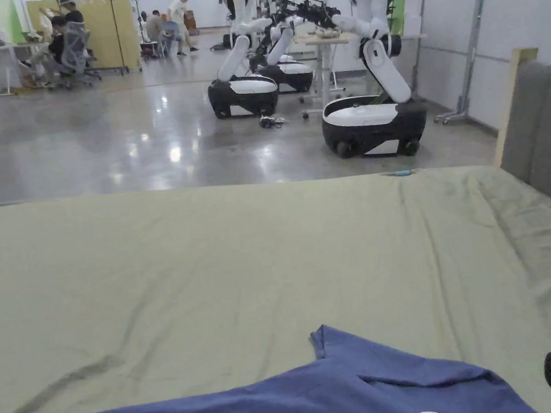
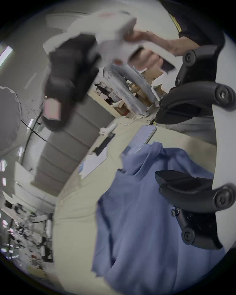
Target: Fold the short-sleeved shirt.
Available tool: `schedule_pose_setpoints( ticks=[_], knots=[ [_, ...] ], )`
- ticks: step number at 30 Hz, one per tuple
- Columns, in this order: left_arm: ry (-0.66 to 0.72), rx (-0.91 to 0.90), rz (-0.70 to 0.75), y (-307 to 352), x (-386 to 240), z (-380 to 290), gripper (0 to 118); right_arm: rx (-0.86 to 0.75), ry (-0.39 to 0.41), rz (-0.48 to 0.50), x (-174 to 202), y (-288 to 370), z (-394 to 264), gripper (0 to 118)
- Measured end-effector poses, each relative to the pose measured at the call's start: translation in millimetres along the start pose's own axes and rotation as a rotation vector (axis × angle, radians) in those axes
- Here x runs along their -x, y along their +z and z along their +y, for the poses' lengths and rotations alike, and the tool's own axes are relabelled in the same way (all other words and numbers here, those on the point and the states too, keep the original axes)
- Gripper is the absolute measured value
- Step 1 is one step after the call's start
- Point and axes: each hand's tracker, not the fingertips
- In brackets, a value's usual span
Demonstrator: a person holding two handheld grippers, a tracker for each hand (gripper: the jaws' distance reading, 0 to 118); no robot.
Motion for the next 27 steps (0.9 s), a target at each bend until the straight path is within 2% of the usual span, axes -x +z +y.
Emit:
schedule_pose_setpoints(
  ticks=[4, 8, 10, 13, 15, 16, 17, 18, 19, 21, 27],
  knots=[
    [-0.132, -0.179, 0.281, 103.0, 7.0, 12.4, 60, 0.008, 0.039, 0.084, 33.1, -24.9, -2.3, 0],
    [-0.146, -0.369, 0.585, 200.9, 9.3, 12.0, 60, 0.024, 0.127, 0.13, 69.3, -49.3, -4.8, 0],
    [-0.18, -0.428, 0.735, 241.7, 6.7, 5.0, 60, 0.036, 0.136, 0.153, 81.3, -58.2, -6.9, 0],
    [-0.158, -0.503, 0.946, 287.6, 2.4, -13.4, 57, 0.052, 0.126, 0.174, 94.8, -64.2, -10.8, 0],
    [-0.119, -0.494, 0.981, 310.8, 3.0, -27.0, 46, 0.06, 0.117, 0.187, 100.0, -63.9, -13.5, 0],
    [-0.112, -0.499, 0.986, 316.8, 3.0, -33.4, 24, 0.062, 0.119, 0.19, 102.5, -62.9, -14.9, 0],
    [-0.106, -0.495, 1.005, 322.3, 2.8, -39.8, 8, 0.063, 0.126, 0.187, 104.8, -61.8, -16.0, 0],
    [-0.107, -0.495, 1.056, 327.3, 2.6, -48.4, 8, 0.065, 0.133, 0.183, 105.9, -60.7, -16.5, 0],
    [-0.107, -0.492, 1.034, 330.6, 3.6, -52.9, 7, 0.066, 0.137, 0.185, 105.9, -60.2, -16.9, 0],
    [-0.056, -0.511, 1.079, 334.2, 6.2, -61.0, 4, 0.073, 0.138, 0.182, 105.5, -60.9, -16.8, 0],
    [-0.009, -0.51, 1.067, 341.1, 16.6, -66.1, 3, 0.088, 0.134, 0.18, 105.6, -61.3, -15.7, 0]
  ],
)
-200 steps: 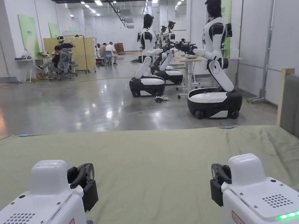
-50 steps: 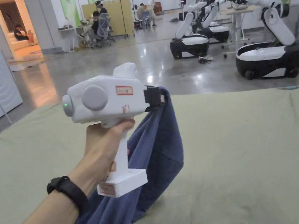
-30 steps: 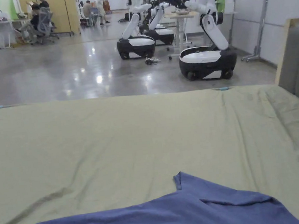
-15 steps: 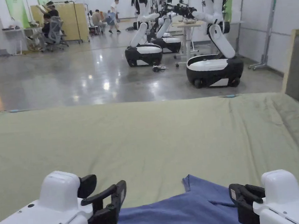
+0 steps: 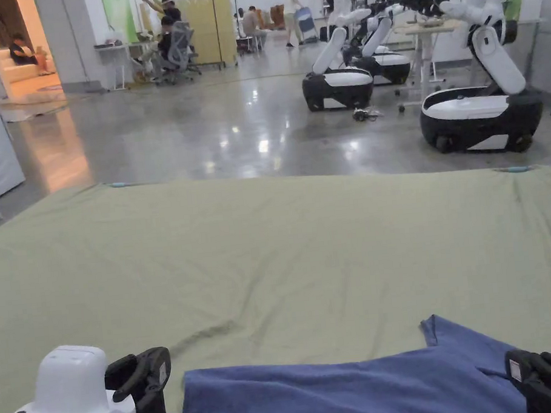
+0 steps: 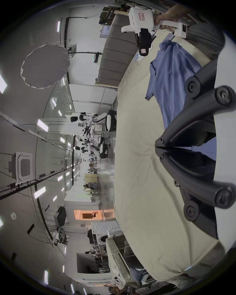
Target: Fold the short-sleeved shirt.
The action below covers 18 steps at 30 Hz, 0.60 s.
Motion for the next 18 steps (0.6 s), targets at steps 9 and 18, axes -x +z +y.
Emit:
schedule_pose_setpoints(
  ticks=[9, 18],
  knots=[
    [0.128, 0.101, -0.077, -38.0, 19.8, 4.7, 27, 0.015, -0.015, 0.012, -5.5, 4.3, -8.8, 0],
    [0.232, 0.493, -0.031, -180.3, 58.9, -5.0, 59, 0.045, -0.035, -0.005, -25.5, 8.7, -21.6, 0]
  ],
)
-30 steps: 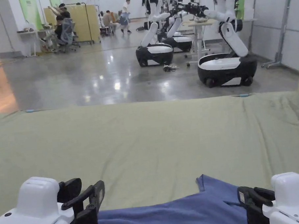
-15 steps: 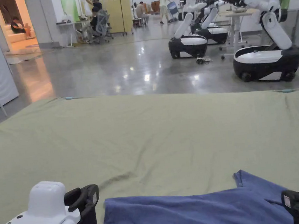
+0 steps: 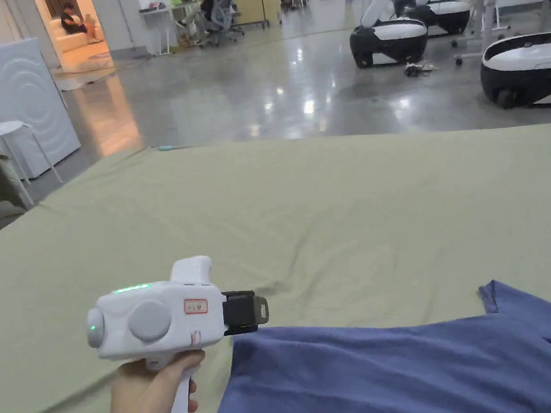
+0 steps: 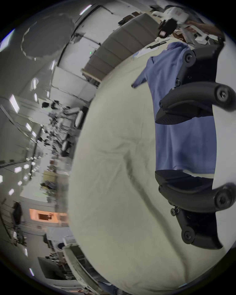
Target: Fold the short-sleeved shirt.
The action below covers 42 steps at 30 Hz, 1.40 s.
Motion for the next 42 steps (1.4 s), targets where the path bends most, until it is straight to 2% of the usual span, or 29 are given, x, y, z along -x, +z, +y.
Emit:
schedule_pose_setpoints(
  ticks=[3, 6, 9, 15, 18, 19, 20, 21, 23, 25, 27, 28, 31, 34, 36, 38, 39, 40, 42],
  knots=[
    [0.09, 0.12, 0.038, -38.9, 14.1, 4.6, 58, 0.012, -0.003, -0.018, -9.4, 2.0, -4.2, 0],
    [0.063, 0.171, 0.048, -54.8, 10.5, -3.8, 57, 0.022, -0.013, -0.037, -20.4, 4.0, -8.8, 0],
    [-0.012, 0.144, 0.084, -57.7, -0.5, -14.0, 57, 0.027, -0.032, -0.057, -27.2, 6.4, -10.1, 0],
    [-0.008, 0.141, 0.094, -63.7, 3.4, -14.9, 55, 0.034, -0.074, -0.079, -40.3, 13.8, -16.7, 0],
    [-0.038, 0.126, 0.134, -72.0, 0.7, -11.8, 41, 0.047, -0.093, -0.124, -47.5, 29.5, -25.8, 0],
    [-0.052, 0.131, 0.144, -71.5, -5.8, -15.5, 22, 0.053, -0.102, -0.145, -51.1, 35.4, -29.8, 0],
    [-0.048, 0.115, 0.139, -73.6, -7.0, -16.4, 15, 0.058, -0.112, -0.17, -54.8, 41.3, -34.0, 0],
    [-0.039, 0.11, 0.14, -75.7, -9.3, -16.8, 14, 0.061, -0.127, -0.195, -58.4, 47.2, -38.3, 0],
    [-0.058, 0.118, 0.173, -80.7, -20.2, -20.0, 13, 0.074, -0.173, -0.224, -65.8, 57.3, -45.8, 14],
    [-0.125, 0.13, 0.195, -80.8, -30.1, -19.1, 12, 0.108, -0.228, -0.245, -73.2, 63.6, -53.3, 19],
    [-0.136, 0.137, 0.195, -83.0, -30.6, -19.2, 10, 0.143, -0.274, -0.26, -78.6, 66.2, -62.0, 55],
    [-0.123, 0.144, 0.187, -82.7, -29.2, -19.3, 10, 0.148, -0.295, -0.275, -79.5, 66.5, -66.5, 69],
    [-0.092, 0.152, 0.165, -81.0, -24.1, -17.3, 10, 0.201, -0.378, -0.262, -80.7, 60.3, -77.6, 81],
    [-0.087, 0.158, 0.162, -81.6, -27.3, -19.6, 10, 0.233, -0.403, -0.277, -77.3, 48.7, -87.9, 85],
    [-0.1, 0.161, 0.169, -82.5, -26.7, -18.9, 10, 0.272, -0.413, -0.306, -76.1, 36.7, -97.0, 84],
    [-0.109, 0.16, 0.173, -81.9, -27.0, -19.8, 10, 0.284, -0.415, -0.293, -76.0, 28.8, -104.1, 67],
    [-0.109, 0.159, 0.172, -82.5, -25.4, -18.5, 10, 0.29, -0.354, -0.359, -72.1, 30.3, -102.6, 55],
    [-0.107, 0.156, 0.17, -82.1, -24.5, -19.1, 10, 0.291, -0.313, -0.371, -69.8, 33.1, -100.1, 39],
    [-0.103, 0.149, 0.164, -80.9, -22.5, -20.4, 10, 0.269, -0.391, -0.271, -71.0, 38.5, -98.6, 9]
  ],
)
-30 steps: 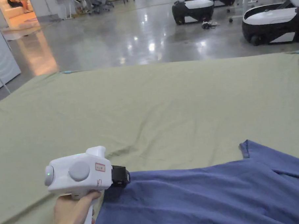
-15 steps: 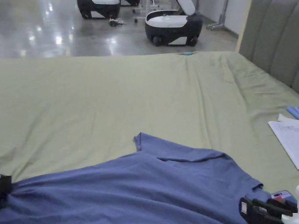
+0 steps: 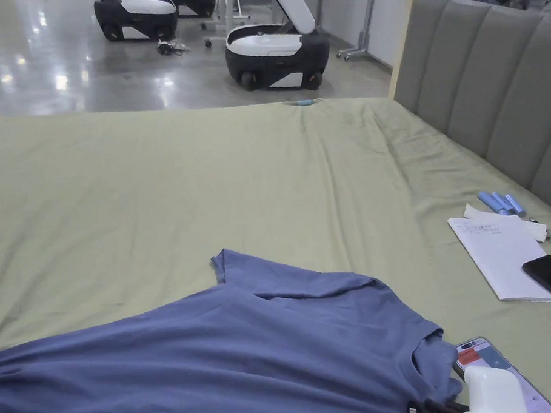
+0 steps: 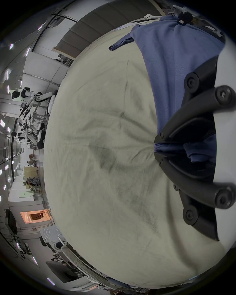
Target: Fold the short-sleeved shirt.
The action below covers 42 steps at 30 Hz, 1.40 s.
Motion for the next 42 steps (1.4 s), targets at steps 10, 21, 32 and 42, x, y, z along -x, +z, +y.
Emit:
schedule_pose_setpoints(
  ticks=[10, 21, 32, 42],
  knots=[
    [0.059, -0.343, -0.173, 109.7, 14.1, 13.5, 6, -0.235, 0.044, 0.126, 17.5, 61.1, 35.2, 8],
    [0.055, -0.704, -0.199, 289.7, 50.7, 78.3, 6, -0.447, 0.198, 0.233, 55.7, 112.9, 159.0, 8],
    [0.03, -0.827, -0.117, 337.5, 42.1, 145.1, 6, -0.527, 0.32, 0.234, 124.5, 118.2, 292.3, 8],
    [0.073, -0.847, -0.046, 308.1, 42.9, 223.7, 6, -0.539, 0.369, 0.153, 177.2, 81.8, 384.3, 8]
  ],
)
